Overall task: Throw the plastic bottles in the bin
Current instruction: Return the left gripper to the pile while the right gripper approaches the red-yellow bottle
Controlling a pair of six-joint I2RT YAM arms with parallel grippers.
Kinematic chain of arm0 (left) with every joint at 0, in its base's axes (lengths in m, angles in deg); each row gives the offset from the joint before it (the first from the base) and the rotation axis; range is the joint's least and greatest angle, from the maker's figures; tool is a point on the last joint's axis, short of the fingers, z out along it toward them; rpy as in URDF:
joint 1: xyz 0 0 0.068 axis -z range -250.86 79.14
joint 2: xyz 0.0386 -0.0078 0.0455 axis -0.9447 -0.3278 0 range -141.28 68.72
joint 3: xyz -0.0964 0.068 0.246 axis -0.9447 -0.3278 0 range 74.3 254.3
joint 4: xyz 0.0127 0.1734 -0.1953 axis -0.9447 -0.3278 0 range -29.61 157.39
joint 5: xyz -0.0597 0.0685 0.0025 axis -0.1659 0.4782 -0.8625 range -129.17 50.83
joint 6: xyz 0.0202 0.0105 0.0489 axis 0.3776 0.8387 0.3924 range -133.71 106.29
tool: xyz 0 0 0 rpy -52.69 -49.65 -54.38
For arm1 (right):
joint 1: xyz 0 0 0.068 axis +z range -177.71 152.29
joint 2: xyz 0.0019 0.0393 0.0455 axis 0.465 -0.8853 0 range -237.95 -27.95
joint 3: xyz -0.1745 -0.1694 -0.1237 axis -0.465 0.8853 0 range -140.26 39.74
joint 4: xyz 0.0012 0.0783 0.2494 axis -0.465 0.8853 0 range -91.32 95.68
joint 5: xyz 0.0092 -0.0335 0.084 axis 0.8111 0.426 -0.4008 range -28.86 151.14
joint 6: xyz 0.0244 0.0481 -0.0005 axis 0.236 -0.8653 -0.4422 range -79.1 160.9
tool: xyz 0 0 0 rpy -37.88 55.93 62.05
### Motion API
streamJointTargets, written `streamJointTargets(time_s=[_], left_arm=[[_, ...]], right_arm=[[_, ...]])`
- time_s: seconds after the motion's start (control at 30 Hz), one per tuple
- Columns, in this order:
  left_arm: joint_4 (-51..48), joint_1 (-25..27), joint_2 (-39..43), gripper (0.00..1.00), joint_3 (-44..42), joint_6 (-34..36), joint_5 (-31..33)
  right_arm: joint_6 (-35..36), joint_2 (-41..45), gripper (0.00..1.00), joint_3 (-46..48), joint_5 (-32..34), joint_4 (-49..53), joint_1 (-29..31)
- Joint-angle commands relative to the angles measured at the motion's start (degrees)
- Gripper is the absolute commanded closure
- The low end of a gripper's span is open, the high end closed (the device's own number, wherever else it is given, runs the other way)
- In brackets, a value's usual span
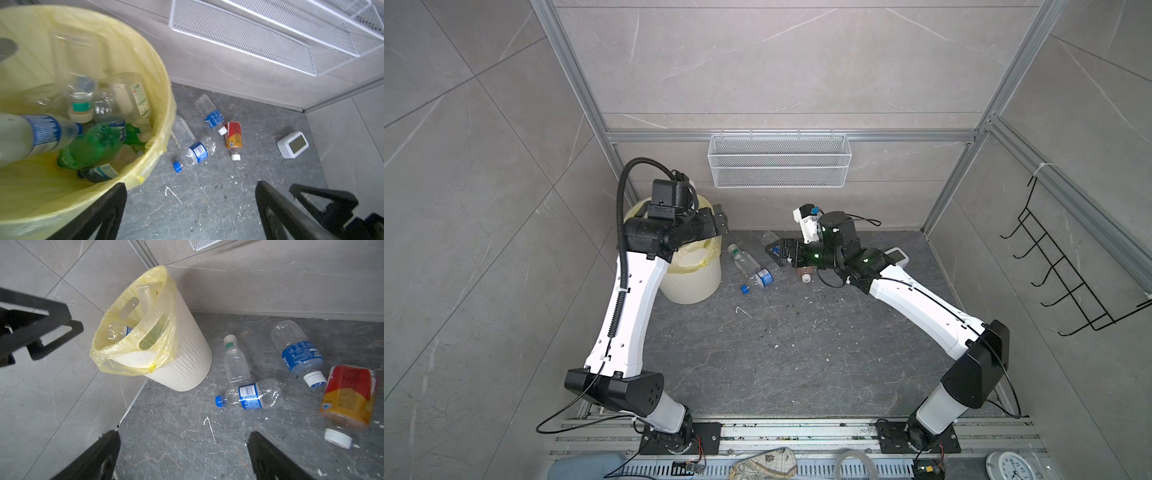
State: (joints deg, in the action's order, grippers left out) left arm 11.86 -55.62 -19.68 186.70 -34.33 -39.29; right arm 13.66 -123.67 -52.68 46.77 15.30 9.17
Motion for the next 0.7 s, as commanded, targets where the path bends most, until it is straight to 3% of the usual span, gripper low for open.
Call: streamJointTargets(time_s=[0.0,0.17,0.4,0.67], left_arm=[[5.0,4.1,2.5,0.00,-3.6,0.0,1.5],[9.6,10.1,4.3,0.00,-10.7,0.6,2.7],[16.8,14.7,4.4,0.00,-18.0,0.7,2.8],[29.2,15.9,4.4,0.00,-29.8,1.2,1.1]], right_arm=[[-1.0,2.7,0.01,2.8,2.3,0.0,-1.8],[-0.9,3.8,0.01,7.9,3.9,-0.3,-4.7],[-1.2,4.8,0.01,12.6,6.2,-0.4,-7.5],[-3.0,2.8,0.01,16.9,9.4,-1.8,-10.4]])
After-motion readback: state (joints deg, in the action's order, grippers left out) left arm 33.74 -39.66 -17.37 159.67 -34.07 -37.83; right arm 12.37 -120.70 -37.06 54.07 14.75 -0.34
